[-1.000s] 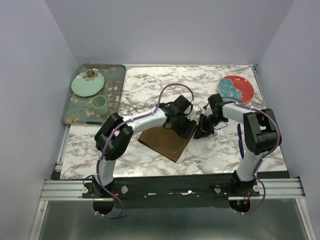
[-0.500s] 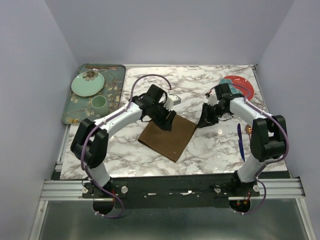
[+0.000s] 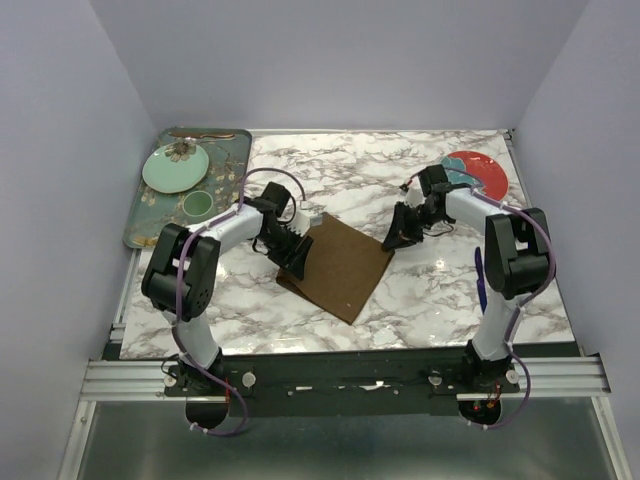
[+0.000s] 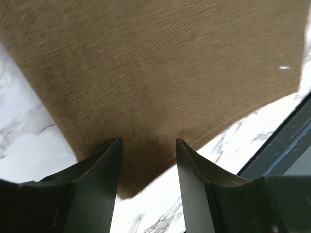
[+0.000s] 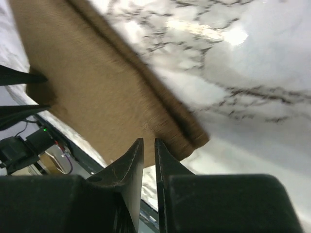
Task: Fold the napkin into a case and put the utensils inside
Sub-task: Rotate the square-folded napkin at the center of the board.
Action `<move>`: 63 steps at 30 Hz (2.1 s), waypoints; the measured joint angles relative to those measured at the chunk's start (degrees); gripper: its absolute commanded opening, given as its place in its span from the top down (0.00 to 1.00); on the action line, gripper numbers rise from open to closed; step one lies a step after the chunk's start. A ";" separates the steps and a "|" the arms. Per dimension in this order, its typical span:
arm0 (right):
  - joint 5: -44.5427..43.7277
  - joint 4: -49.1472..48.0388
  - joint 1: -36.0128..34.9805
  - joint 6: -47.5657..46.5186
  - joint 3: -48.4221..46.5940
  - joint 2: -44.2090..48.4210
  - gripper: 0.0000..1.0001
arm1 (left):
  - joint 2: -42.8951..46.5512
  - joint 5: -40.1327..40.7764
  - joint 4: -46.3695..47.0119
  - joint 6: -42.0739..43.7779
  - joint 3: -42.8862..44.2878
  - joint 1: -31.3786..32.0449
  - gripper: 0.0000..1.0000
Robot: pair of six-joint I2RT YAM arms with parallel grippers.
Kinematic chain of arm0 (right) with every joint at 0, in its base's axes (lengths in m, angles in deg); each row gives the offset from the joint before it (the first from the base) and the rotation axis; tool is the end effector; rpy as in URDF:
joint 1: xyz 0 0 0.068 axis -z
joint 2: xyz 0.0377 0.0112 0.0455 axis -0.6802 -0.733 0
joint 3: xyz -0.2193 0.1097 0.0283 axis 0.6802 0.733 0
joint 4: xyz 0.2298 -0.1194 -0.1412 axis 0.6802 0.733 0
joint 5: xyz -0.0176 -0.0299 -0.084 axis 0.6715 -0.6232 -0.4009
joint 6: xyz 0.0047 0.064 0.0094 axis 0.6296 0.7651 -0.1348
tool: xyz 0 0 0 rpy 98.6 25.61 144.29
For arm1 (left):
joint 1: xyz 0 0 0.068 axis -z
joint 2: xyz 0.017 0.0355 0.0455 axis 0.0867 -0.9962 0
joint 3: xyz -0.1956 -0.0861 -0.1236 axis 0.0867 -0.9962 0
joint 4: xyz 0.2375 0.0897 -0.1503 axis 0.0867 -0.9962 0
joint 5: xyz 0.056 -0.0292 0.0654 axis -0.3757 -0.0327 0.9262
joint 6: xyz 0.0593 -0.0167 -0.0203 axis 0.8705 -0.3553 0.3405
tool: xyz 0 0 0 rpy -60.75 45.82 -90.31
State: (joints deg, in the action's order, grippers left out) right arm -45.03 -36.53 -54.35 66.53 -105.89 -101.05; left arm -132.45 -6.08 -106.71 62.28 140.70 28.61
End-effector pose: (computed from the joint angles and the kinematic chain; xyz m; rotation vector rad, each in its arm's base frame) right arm 0.3747 0.1069 0.1102 -0.0143 2.8332 1.0129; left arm 0.3159 -0.1673 0.1187 0.9644 2.6796 -0.8333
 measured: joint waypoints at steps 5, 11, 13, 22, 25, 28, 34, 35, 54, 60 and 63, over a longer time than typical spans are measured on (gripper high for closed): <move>-1.29 -0.20 -0.66 -1.36 -0.15 -5.79 0.79 | -3.37 -0.44 -1.09 0.55 0.76 -3.10 0.43; -2.51 0.15 -0.96 -3.50 0.46 -5.14 0.80 | -6.32 0.48 -3.48 2.23 5.03 -3.61 0.39; -3.15 -0.17 -0.96 -4.68 2.99 -3.28 0.80 | -7.30 1.16 -3.76 3.41 6.86 -3.54 0.39; 0.81 2.34 -4.61 -7.85 21.49 19.08 0.61 | -4.83 0.98 -1.36 5.14 10.40 -3.54 0.18; 2.40 2.25 -4.74 -7.98 20.13 25.97 0.53 | 1.64 0.57 1.25 3.48 10.47 -3.58 0.16; 2.64 0.96 -4.70 -9.38 13.44 28.98 0.54 | 10.49 0.35 3.98 1.73 10.45 -3.58 0.23; 3.32 1.38 -5.09 -17.33 -6.27 13.29 0.56 | 15.30 -0.55 5.55 -1.33 6.12 -3.30 0.45; 3.43 1.81 -5.16 -18.38 -8.66 10.49 0.57 | 14.36 -0.52 5.31 -2.10 4.70 -3.26 0.47; 0.81 6.43 -6.75 -28.20 2.89 -2.23 0.62 | -7.87 1.60 3.19 -5.01 7.13 -2.89 0.51; 0.44 6.43 -6.95 -27.80 7.10 1.81 0.53 | -5.95 1.60 2.36 -4.17 8.00 -2.89 0.20; 0.72 7.72 -6.95 -26.64 5.79 6.91 0.34 | 1.92 1.44 2.97 -5.18 6.58 -2.89 0.01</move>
State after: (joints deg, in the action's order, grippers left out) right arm -44.30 -28.81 -61.30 39.89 -100.10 -94.15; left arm -130.53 -4.63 -103.74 57.10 147.28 25.73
